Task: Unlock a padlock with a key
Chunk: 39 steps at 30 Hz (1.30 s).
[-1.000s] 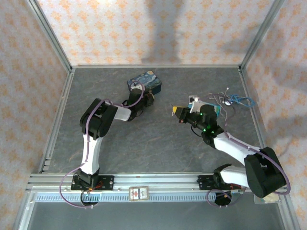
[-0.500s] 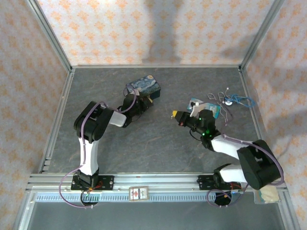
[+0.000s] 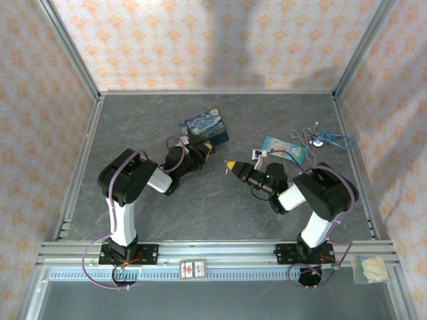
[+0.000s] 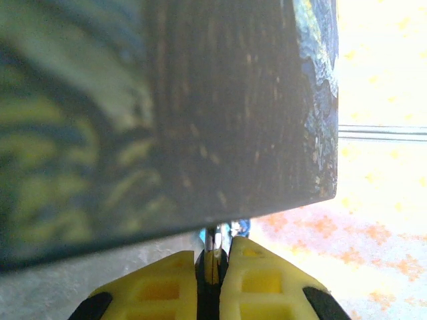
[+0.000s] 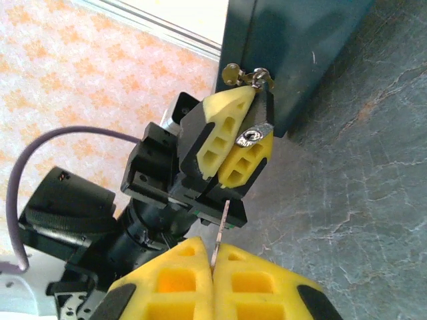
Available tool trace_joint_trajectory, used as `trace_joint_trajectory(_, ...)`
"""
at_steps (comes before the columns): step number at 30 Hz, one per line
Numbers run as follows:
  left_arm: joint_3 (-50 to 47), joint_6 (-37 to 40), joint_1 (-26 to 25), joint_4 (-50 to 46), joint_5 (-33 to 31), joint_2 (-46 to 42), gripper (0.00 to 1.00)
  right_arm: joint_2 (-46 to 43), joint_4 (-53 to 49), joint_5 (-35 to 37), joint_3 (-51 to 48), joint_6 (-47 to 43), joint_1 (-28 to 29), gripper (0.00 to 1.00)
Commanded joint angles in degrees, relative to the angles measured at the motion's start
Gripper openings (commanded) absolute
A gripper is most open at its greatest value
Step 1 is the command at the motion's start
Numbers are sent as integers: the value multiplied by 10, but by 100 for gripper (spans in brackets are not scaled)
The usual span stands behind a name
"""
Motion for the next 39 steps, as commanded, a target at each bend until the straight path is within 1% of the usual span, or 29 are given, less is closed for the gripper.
trace_joint_trajectory(1, -4, -44, -5, 90, -15, -15, 0, 32, 104, -11, 27, 36, 9, 0)
trace_joint_trajectory(5, -10, -48, -14, 98, -27, -17, 0, 63, 138, -2, 40, 54, 18, 0)
trace_joint_trajectory(11, -13, -66, -20, 123, -26, -5, 0, 101, 152, 5, 74, 67, 30, 0)
trace_joint_trajectory(18, -20, -61, -24, 123, -35, -15, 0, 140, 173, 32, 92, 84, 31, 0)
trace_joint_trajectory(22, -22, -57, -25, 120, -36, -18, 0, 148, 185, 39, 91, 85, 31, 0)
trace_joint_trajectory(39, -19, -54, -32, 118, -38, -19, 0, 169, 222, 34, 111, 96, 31, 0)
